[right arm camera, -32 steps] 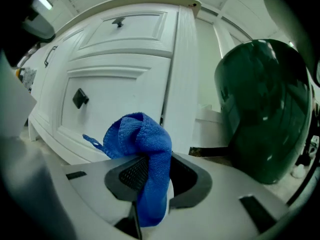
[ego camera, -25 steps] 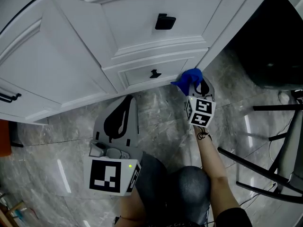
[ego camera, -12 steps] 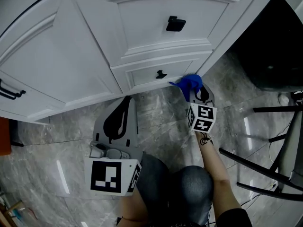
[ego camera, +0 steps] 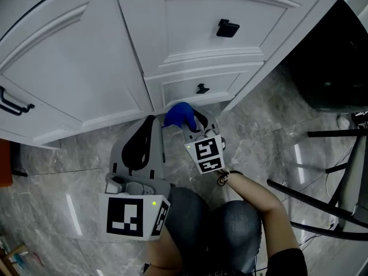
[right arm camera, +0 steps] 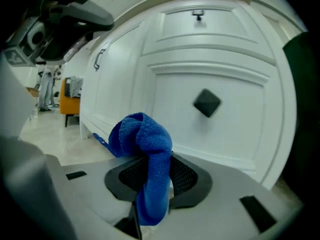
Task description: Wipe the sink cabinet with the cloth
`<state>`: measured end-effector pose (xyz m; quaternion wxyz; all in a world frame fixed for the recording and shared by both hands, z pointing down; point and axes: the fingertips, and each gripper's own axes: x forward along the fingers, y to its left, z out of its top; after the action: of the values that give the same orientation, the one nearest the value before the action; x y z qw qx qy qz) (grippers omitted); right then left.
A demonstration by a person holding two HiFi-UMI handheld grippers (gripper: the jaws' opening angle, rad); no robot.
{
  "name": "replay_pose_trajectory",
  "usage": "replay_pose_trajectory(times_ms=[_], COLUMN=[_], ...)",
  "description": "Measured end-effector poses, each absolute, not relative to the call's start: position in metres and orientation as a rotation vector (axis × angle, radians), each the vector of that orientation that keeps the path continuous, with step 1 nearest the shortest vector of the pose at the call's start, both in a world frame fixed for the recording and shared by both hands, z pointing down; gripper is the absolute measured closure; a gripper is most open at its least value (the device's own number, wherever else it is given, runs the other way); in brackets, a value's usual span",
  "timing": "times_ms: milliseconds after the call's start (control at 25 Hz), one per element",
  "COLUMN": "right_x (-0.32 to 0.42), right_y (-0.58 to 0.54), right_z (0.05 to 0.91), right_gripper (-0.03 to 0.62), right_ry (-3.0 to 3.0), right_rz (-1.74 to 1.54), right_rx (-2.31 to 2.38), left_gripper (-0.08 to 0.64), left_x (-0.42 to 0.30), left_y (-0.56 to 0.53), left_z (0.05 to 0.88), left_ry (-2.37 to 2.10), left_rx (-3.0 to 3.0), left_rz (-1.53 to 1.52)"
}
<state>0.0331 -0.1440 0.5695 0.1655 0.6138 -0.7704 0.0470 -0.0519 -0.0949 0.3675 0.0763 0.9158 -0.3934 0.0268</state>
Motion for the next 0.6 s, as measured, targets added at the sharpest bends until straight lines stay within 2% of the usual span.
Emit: replay_pose_trajectory(times_ms=[240, 600], right_x=[-0.021, -0.024], right_y=[-0.162, -0.168], right_z=[0.584, 0.592], right_gripper=[0.476, 0.476], right_ry=[-2.233, -2.24], right_rz=[0.121, 0.081], right_rx=[1.619, 1.691], left_gripper=[0.557, 0.557], left_x=[-0.068, -0.081], left_y=[-0.096, -0.1], left_z=[0.365, 0.369], left_ry=[-1.197, -1.202], left_rx=[2.731, 2.732], left_rz=[0.057, 0.079])
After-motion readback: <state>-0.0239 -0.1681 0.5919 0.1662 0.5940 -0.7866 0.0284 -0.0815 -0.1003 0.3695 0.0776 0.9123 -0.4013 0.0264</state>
